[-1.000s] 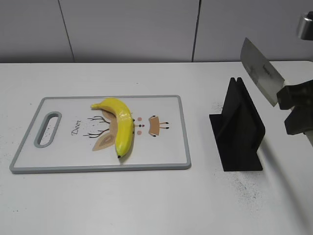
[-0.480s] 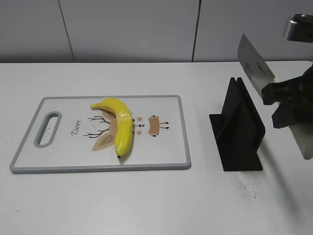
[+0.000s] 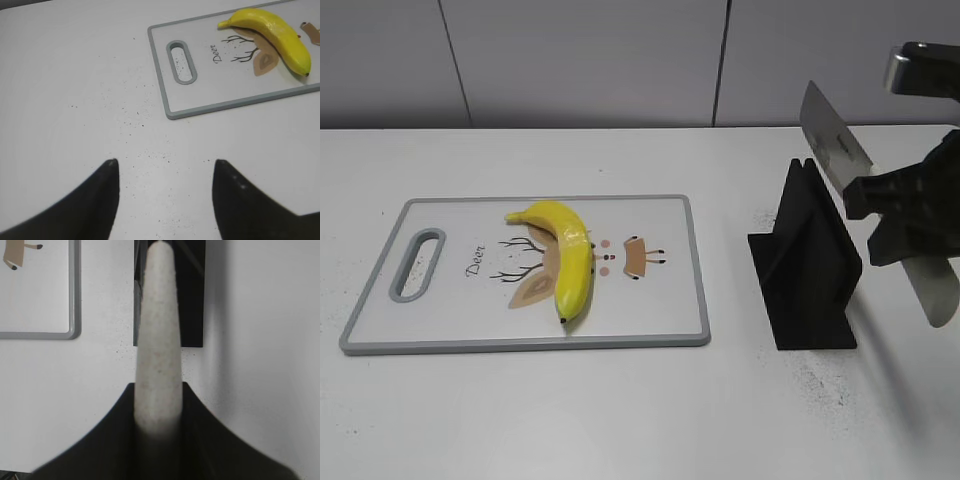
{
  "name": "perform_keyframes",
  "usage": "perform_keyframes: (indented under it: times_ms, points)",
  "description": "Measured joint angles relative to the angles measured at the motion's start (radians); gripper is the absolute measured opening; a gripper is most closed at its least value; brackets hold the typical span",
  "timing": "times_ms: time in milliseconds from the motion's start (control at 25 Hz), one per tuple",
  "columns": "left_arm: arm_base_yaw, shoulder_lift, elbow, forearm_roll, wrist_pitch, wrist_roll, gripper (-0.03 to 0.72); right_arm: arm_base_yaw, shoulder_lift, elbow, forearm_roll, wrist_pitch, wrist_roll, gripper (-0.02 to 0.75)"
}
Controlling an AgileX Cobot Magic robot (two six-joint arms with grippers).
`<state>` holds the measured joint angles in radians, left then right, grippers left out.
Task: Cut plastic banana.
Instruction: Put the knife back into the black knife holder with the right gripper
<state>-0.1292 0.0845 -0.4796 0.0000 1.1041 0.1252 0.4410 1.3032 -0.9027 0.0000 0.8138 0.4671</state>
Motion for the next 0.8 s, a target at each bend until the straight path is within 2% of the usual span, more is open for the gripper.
perform_keyframes:
  times_ms: [720, 800]
  points:
    - [0.000, 0.000, 0.000, 0.000, -0.013, 0.000, 0.553, 0.000, 0.118, 0.000, 0.000, -0.011, 0.000, 0.159]
    - [0.000, 0.000, 0.000, 0.000, -0.013, 0.000, 0.553, 0.000, 0.125, 0.000, 0.000, -0.020, 0.000, 0.176]
